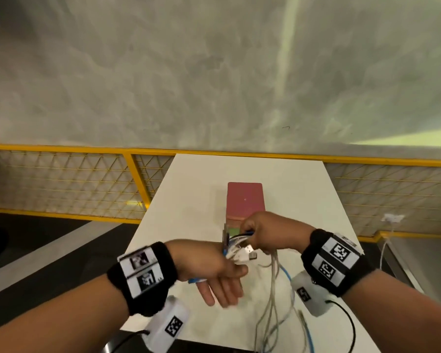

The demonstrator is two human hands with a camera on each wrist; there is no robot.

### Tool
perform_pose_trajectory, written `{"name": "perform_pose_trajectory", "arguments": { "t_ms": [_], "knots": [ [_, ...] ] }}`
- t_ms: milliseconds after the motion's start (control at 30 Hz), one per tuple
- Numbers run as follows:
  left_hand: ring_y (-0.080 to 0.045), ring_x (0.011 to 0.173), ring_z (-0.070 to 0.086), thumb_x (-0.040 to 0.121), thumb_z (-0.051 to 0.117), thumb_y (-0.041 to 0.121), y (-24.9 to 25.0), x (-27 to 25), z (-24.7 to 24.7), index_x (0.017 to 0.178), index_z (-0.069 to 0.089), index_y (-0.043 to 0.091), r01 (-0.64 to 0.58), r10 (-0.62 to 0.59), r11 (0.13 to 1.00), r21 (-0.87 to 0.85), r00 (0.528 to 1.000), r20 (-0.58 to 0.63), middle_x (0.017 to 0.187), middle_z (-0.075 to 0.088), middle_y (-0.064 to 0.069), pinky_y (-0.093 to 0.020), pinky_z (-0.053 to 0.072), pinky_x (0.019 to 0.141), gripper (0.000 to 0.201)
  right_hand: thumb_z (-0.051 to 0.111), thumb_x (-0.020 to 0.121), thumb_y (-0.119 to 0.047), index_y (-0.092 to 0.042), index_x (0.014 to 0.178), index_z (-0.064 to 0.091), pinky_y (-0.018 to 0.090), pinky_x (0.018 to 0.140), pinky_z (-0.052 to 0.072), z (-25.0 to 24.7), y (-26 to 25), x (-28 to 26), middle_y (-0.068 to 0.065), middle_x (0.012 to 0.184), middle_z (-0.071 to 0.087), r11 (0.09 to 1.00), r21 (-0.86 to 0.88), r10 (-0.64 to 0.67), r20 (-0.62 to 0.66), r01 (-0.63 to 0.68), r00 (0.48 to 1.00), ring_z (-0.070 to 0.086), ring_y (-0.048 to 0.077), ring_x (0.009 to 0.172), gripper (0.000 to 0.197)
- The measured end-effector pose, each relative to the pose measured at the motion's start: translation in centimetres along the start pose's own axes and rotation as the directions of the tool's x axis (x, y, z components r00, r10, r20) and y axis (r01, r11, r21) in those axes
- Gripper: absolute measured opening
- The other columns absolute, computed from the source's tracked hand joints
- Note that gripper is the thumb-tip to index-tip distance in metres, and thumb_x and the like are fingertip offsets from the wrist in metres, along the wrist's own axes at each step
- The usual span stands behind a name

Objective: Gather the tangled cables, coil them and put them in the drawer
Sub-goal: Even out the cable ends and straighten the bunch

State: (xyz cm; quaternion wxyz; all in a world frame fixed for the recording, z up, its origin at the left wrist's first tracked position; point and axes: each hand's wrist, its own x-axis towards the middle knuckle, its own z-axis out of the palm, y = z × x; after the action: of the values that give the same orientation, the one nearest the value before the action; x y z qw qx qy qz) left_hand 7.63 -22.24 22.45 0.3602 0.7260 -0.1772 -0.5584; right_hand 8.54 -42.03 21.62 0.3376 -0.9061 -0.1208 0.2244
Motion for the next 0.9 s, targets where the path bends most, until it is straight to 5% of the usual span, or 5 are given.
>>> {"name": "perform_pose_trajectory", "arguments": {
  "t_ms": [167, 400, 600, 733, 900],
  "knots": [
    [0.001, 0.087, 0.06, 0.097, 0.058, 0.032, -1.1, 0.4, -1.7, 0.119, 0.057, 0.042, -0.339, 0.386, 0.922, 0.188, 0.771, -0.506, 0.103, 0.066, 0.011, -0.021, 0.053, 0.086, 0.024, 0.065, 0.088, -0.025, -0.023, 0.072, 0.059, 0.026, 0.052, 0.046, -1.7, -1.8, 0.0, -0.005, 0.058, 0.056, 0.998, 0.042, -0.041, -0.129, 0.046, 0.991, 0.056, 0.01, 0.047, 0.017],
    [-0.013, 0.126, 0.056, 0.101, 0.05, 0.032, -0.4, 0.6, -3.2, 0.126, 0.062, 0.022, -0.57, 0.215, 0.752, -0.331, 0.687, -0.694, 0.134, 0.063, 0.003, -0.041, 0.048, 0.105, 0.029, 0.058, 0.094, -0.028, -0.016, 0.09, 0.062, 0.026, 0.055, 0.05, -1.7, -4.2, -0.4, -0.006, 0.066, 0.06, 0.992, 0.058, -0.095, -0.288, 0.116, 0.953, 0.057, 0.008, 0.054, 0.013],
    [-0.019, 0.082, 0.074, 0.102, 0.04, 0.044, 2.0, 1.3, -2.3, 0.099, 0.07, 0.012, -0.628, 0.149, 0.484, -0.61, 0.746, -0.649, 0.089, 0.076, -0.008, -0.033, 0.058, 0.073, 0.044, 0.039, 0.094, -0.029, -0.019, 0.104, 0.054, 0.041, 0.072, 0.053, 1.1, -6.0, -0.5, 0.004, 0.094, 0.065, 0.961, -0.199, -0.265, -0.457, 0.192, 0.849, 0.062, 0.021, 0.082, 0.021],
    [-0.033, 0.119, 0.059, 0.093, 0.053, 0.053, 2.7, 1.3, -2.1, 0.129, 0.062, 0.004, -0.563, 0.188, 0.428, -0.707, 0.821, -0.539, 0.125, 0.064, -0.02, -0.041, 0.05, 0.094, 0.062, 0.037, 0.094, -0.021, -0.02, 0.112, 0.051, 0.043, 0.071, 0.054, 2.4, -5.6, -0.5, 0.005, 0.103, 0.062, 0.935, -0.311, -0.312, -0.493, 0.17, 0.812, 0.062, 0.023, 0.085, 0.023],
    [-0.02, 0.116, 0.065, 0.096, 0.056, 0.027, 3.3, 2.2, -2.7, 0.126, 0.065, 0.006, -0.648, 0.197, 0.437, -0.624, 0.746, -0.636, 0.133, 0.064, -0.012, -0.034, 0.053, 0.093, 0.038, 0.045, 0.093, -0.014, -0.022, 0.127, 0.047, 0.037, 0.078, 0.054, 3.9, -5.4, -1.4, 0.001, 0.114, 0.063, 0.964, -0.043, -0.245, -0.526, 0.262, 0.814, 0.064, 0.018, 0.093, 0.035]
  ]
}}
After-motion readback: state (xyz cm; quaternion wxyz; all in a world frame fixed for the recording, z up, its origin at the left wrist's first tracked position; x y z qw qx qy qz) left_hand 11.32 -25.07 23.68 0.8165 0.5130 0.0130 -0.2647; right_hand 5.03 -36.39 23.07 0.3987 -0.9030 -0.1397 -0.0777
